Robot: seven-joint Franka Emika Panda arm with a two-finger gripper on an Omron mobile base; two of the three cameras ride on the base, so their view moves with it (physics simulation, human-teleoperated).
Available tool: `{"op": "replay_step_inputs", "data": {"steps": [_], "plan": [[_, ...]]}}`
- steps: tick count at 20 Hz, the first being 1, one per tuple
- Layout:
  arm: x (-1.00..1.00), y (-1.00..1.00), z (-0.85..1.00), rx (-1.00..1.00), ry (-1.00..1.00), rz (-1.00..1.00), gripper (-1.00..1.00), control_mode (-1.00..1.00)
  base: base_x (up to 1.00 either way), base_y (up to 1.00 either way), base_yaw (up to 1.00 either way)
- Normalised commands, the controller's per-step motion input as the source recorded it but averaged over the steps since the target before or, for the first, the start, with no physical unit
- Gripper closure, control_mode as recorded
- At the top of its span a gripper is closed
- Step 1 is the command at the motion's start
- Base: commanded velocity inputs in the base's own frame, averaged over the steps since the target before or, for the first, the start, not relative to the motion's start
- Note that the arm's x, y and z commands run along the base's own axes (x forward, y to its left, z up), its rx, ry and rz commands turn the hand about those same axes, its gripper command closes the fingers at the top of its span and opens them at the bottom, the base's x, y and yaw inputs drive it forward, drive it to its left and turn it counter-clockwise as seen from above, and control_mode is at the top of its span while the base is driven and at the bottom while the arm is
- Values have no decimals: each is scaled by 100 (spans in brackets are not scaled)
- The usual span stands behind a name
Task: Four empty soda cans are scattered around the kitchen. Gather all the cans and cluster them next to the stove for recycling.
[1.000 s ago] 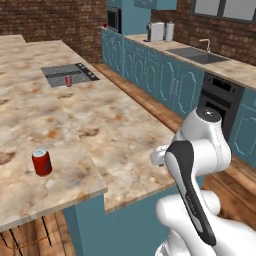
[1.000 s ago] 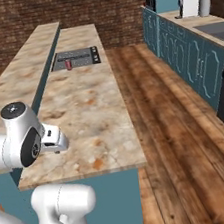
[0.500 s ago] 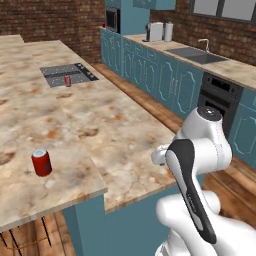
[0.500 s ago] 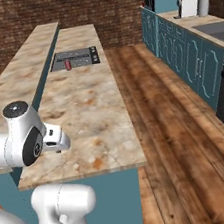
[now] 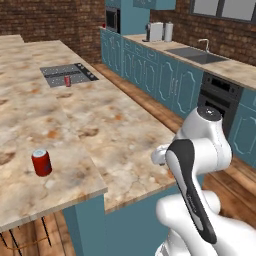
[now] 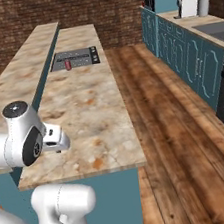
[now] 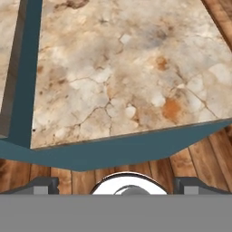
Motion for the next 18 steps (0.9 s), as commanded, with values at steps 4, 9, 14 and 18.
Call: {"op": "replay_step_inputs", "data": {"steps": [4,9,14,18], "plan": [[-32,28,58,-3,-25,1,-100,-100,0,0,0],[-57,-4,95,0,-32,1,-100,-100,0,0,0],[-3,-46,35,1,-3,0,-100,-100,0,0,0],[0,-17,24,2,14,1,-100,-100,0,0,0]]}}
